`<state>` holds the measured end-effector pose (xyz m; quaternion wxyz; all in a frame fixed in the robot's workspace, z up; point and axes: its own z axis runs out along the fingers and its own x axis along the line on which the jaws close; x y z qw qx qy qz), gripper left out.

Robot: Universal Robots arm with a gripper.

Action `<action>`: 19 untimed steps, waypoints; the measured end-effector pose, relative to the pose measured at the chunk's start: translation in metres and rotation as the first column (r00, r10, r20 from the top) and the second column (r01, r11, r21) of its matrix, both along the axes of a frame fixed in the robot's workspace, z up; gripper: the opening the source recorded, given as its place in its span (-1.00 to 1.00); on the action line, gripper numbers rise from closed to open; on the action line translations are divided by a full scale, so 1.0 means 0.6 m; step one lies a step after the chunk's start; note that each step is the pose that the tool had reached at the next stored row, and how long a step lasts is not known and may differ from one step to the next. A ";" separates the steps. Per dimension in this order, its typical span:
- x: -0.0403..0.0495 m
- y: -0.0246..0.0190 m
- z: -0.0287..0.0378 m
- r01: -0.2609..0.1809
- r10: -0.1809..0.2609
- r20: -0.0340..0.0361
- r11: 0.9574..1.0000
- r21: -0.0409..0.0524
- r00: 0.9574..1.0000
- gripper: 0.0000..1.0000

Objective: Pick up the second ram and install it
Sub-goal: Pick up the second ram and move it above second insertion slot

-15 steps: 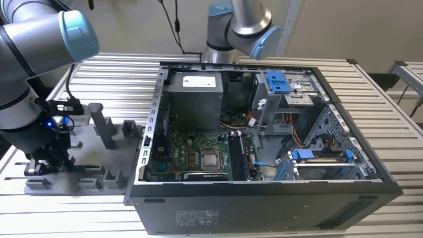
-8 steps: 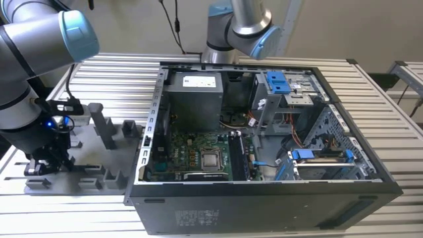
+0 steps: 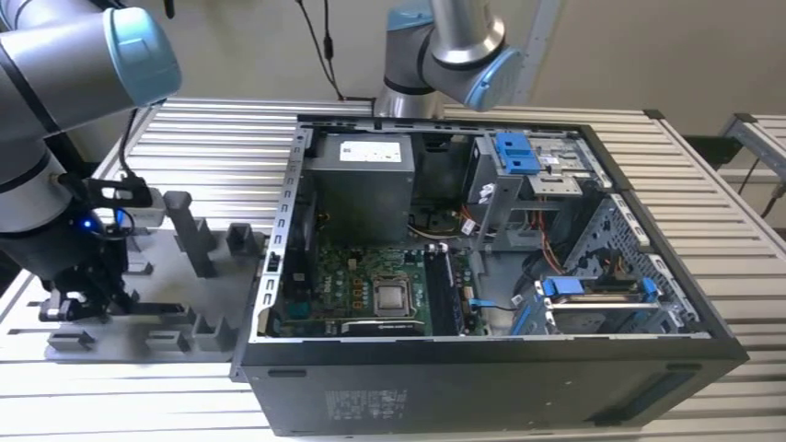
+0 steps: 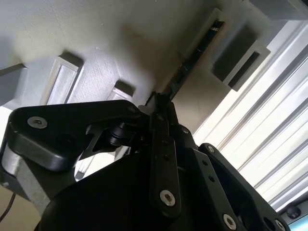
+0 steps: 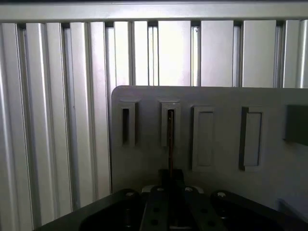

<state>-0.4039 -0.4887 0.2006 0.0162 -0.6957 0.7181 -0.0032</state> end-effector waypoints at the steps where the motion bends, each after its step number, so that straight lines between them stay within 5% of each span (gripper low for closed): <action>1: 0.000 0.0000 0.002 0.000 0.000 0.000 1.000 0.000 1.000 -0.72; 19: 0.000 0.0001 0.031 0.000 0.000 0.000 1.000 0.000 1.000 -0.72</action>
